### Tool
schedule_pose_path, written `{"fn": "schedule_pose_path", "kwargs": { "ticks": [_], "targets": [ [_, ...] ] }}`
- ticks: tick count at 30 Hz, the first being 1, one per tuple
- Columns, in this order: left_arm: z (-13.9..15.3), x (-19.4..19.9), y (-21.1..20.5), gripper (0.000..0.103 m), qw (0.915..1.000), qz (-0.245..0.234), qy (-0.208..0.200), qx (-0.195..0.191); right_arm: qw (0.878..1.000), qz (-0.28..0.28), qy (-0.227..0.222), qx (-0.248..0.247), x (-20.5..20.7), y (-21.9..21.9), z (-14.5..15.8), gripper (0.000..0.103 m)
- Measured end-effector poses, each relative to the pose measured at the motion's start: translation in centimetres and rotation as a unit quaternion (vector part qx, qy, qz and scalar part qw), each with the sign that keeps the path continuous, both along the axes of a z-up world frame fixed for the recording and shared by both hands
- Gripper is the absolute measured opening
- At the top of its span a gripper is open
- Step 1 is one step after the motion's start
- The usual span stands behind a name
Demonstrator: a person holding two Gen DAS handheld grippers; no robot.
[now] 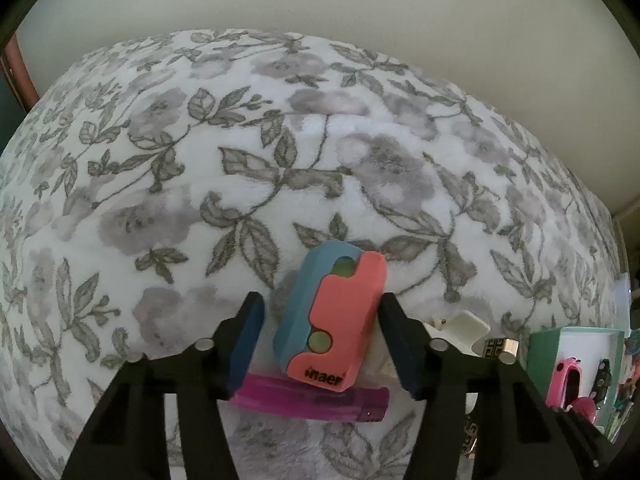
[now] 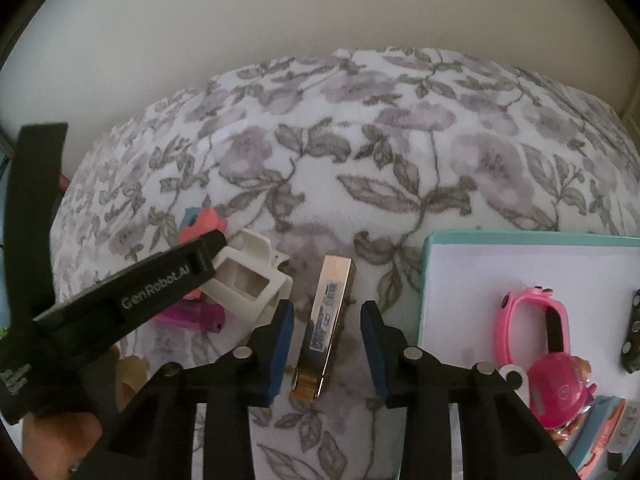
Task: Organize rigid objects
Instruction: 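Grasp the pink-blue eraser with the left tool while the right tool grasps the gold bar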
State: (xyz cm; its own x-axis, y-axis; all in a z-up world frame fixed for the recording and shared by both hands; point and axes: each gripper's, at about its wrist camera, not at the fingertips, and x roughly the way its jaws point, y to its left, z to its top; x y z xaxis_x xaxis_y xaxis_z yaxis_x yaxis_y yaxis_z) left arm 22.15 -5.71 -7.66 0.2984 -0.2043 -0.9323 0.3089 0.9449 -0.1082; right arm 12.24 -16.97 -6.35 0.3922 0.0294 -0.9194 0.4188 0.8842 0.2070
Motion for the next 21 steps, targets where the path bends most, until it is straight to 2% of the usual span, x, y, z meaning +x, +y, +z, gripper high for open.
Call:
{"fn": "schedule_pose_path", "kwargs": {
  "ticks": [2, 7, 11, 21],
  "targets": [
    [0.0, 0.0, 0.0, 0.054, 1.0000, -0.001, -0.004, 0.006, 1.000, 0.003, 0.010, -0.003, 0.0, 0.2, -0.6, 0.031],
    [-0.1, -0.1, -0.2, 0.052, 0.9999, -0.003, -0.010, 0.012, 0.999, 0.014, 0.013, -0.025, 0.1, 0.8, -0.8, 0.031],
    [-0.1, -0.2, 0.0, 0.046, 0.9997, 0.000, -0.013, 0.020, 0.999, 0.019, 0.015, -0.034, 0.2, 1.0, -0.9, 0.031],
    [-0.1, -0.7, 0.3, 0.045, 0.9998, 0.005, -0.011, 0.019, 0.998, 0.027, 0.018, -0.056, 0.4, 1.7, -1.2, 0.031]
  ]
}}
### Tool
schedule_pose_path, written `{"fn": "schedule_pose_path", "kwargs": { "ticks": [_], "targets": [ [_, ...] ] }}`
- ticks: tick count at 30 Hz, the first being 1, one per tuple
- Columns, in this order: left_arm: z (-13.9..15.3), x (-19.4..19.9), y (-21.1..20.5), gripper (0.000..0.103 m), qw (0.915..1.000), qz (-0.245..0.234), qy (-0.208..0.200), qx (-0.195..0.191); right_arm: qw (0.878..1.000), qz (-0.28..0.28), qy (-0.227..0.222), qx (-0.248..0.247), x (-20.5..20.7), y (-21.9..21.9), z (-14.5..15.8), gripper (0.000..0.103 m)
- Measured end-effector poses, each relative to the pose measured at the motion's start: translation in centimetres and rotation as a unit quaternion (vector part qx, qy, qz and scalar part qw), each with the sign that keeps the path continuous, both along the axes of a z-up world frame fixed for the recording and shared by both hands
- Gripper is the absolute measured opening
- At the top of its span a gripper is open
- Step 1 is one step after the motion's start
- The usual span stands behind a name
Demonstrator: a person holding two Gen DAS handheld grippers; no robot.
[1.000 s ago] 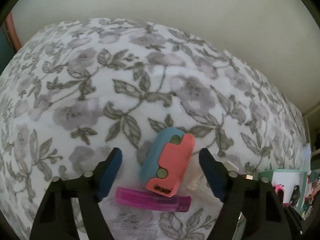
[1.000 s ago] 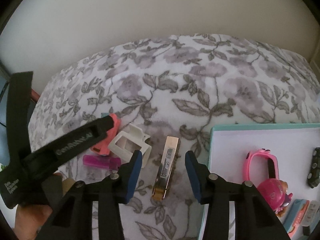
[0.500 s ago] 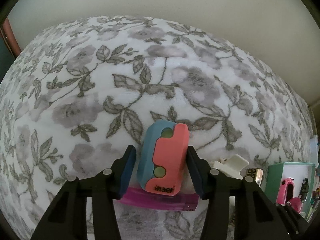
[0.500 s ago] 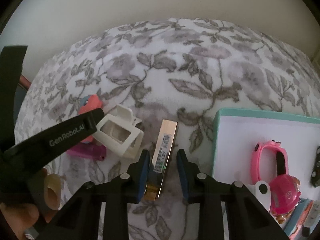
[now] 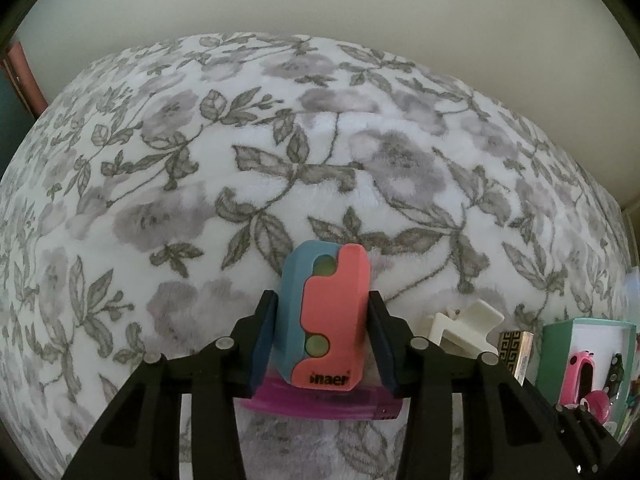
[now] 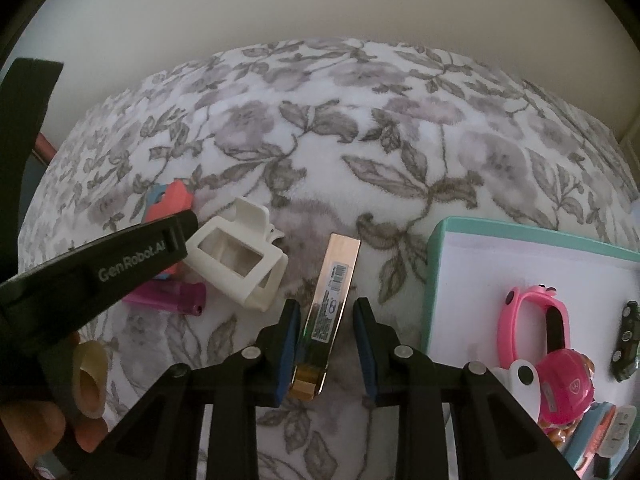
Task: Organize rigid objects
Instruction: 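Grasp the pink-blue eraser with the left tool while the right tool grasps the gold bar, then carry the eraser and gold bar up over the white tray with both tools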
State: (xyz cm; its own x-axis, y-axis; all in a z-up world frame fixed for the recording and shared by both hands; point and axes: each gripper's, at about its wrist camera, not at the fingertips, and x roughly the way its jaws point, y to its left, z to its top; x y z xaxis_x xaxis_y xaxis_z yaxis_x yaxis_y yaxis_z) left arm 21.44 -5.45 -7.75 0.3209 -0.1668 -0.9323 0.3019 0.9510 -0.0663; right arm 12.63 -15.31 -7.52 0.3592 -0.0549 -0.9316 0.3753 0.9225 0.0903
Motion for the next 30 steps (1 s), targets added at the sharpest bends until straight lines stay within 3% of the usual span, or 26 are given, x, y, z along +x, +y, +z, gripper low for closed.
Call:
{"fn": "schedule_pose_path", "kwargs": {
  "ticks": [8, 15, 30],
  "targets": [
    [0.1, -0.8, 0.2, 0.045, 0.9999, 0.010, 0.010, -0.004, 1.000, 0.007, 0.005, 0.005, -0.4, 0.5, 0.1, 0.017],
    [1.0, -1.9, 0.9, 0.045, 0.9994, 0.028, 0.015, -0.013, 0.999, 0.004, -0.016, 0.052, -1.8, 0.6, 1.0, 0.016],
    [7.7, -6.2, 1.2, 0.045, 0.9980, 0.026, -0.035, -0.046, 0.997, -0.018, -0.058, 0.055, -6.0, 0.3, 6.5, 0.016]
  ]
}}
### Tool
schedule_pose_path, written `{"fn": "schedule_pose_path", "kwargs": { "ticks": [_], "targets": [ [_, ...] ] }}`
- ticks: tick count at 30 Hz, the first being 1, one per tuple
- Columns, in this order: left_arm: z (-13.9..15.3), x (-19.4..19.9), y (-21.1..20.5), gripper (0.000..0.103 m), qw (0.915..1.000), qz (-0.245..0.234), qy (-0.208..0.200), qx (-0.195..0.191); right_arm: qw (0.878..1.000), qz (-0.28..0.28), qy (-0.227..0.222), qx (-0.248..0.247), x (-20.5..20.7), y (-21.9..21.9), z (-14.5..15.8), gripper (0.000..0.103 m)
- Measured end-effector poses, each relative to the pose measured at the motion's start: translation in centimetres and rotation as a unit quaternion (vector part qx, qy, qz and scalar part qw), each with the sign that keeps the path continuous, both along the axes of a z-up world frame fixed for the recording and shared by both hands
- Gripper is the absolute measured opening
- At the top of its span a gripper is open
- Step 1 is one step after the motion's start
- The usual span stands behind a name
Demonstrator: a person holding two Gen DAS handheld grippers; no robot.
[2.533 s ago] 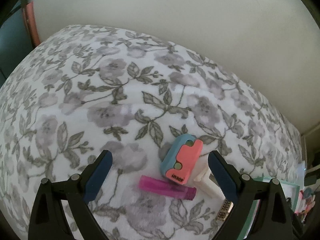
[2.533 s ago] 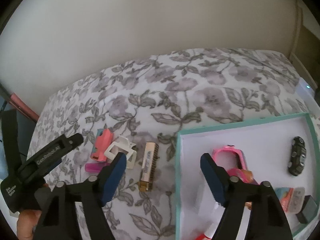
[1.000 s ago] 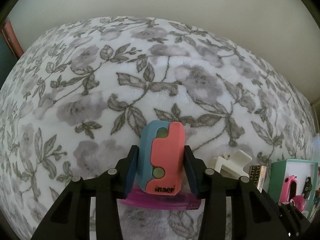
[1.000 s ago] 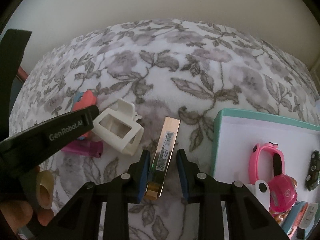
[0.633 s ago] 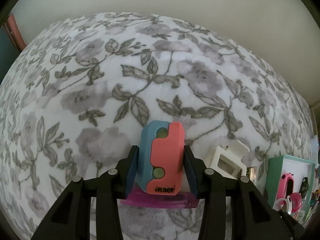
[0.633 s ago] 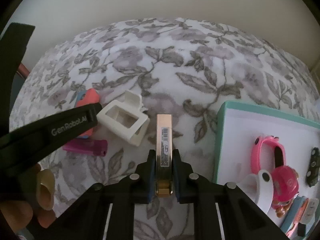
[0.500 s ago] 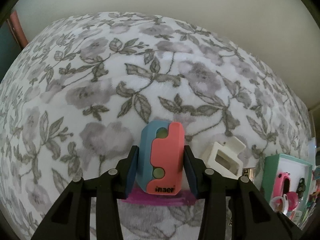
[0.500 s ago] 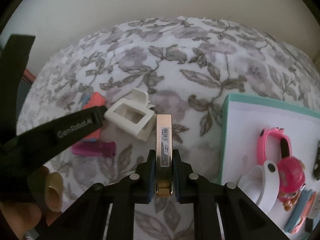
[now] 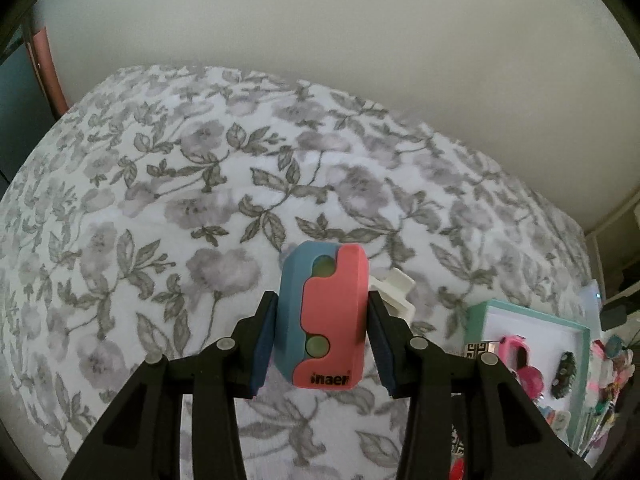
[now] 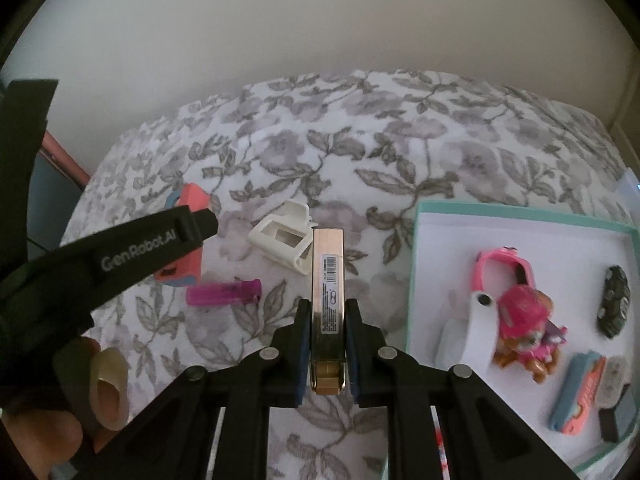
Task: Organize rigid objects
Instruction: 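Carry the eraser and gold bar up over the white tray with both tools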
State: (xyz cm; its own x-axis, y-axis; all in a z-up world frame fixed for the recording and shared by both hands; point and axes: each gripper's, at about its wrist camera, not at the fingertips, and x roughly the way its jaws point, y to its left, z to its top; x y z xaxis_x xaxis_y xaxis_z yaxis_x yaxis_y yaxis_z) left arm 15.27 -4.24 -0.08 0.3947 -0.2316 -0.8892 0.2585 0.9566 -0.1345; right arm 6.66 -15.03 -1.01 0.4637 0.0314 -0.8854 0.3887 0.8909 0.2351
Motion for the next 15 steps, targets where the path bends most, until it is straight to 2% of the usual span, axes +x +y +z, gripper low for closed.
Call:
{"fn": "schedule_pose_path", "kwargs": {
  "ticks": [9, 15],
  "targets": [
    [3.7, -3.9, 0.2, 0.045, 0.9988, -0.016, -0.028, -0.036, 0.999, -0.034, -0.027, -0.013, -4.3, -0.9, 3.9, 0.017],
    [5.0, -6.5, -0.5, 0.045, 0.9973, -0.032, -0.033, -0.056, 0.997, -0.072, -0.031, -0.019, -7.7, -2.6, 4.9, 0.017]
  ]
}}
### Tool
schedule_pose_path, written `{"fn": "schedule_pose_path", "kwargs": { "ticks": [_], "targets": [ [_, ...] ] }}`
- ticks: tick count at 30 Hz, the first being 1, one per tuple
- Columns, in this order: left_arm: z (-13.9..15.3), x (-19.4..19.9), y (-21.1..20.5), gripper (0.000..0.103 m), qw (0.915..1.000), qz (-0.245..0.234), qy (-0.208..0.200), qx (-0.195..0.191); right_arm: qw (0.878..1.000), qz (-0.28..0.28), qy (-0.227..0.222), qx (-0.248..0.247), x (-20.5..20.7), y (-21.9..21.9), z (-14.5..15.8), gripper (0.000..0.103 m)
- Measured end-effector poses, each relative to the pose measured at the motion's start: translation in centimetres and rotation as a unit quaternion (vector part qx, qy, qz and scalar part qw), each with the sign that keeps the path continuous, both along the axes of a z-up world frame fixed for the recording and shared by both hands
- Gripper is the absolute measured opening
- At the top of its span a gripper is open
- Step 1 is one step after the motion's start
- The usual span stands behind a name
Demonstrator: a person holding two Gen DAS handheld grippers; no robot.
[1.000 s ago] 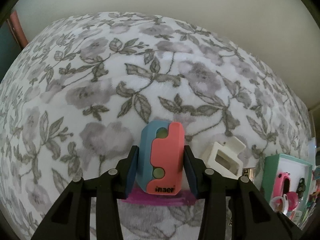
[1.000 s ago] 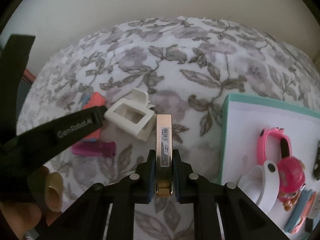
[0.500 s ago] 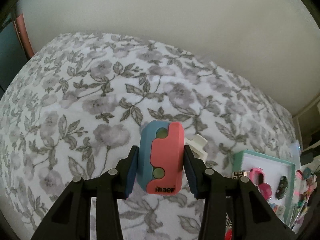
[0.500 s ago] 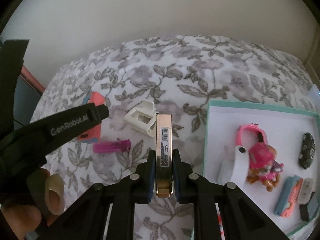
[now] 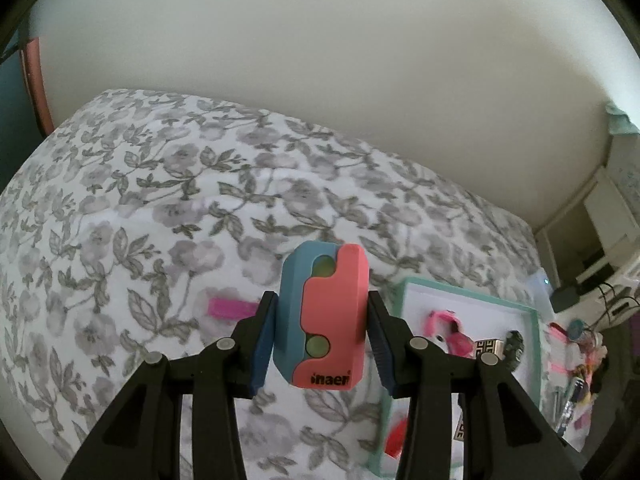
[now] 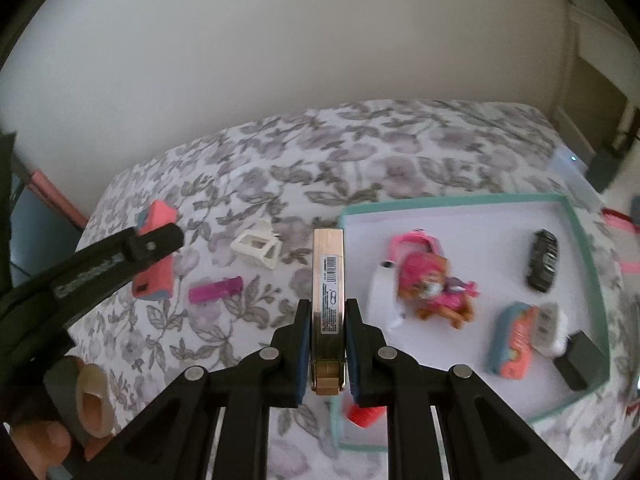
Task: Organize rigid objects
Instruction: 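Carry the eraser and gold bar up over the white tray with both tools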
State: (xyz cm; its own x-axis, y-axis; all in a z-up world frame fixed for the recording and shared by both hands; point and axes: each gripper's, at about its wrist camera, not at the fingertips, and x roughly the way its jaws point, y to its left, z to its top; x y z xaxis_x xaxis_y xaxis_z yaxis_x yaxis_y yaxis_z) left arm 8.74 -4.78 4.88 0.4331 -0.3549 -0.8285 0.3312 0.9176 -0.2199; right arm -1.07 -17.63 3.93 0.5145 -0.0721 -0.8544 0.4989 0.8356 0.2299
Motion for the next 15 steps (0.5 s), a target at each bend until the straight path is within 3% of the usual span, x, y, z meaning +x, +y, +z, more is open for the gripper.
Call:
{"fn": "schedule_pose_path", "kwargs": {
  "ticks": [15],
  "targets": [
    [-0.7, -6.2, -7.6, 0.045, 0.9939, -0.109, 0.010, 0.010, 0.995, -0.097, 0.030, -0.023, -5.0, -6.8, -1.3, 0.017]
  ]
}}
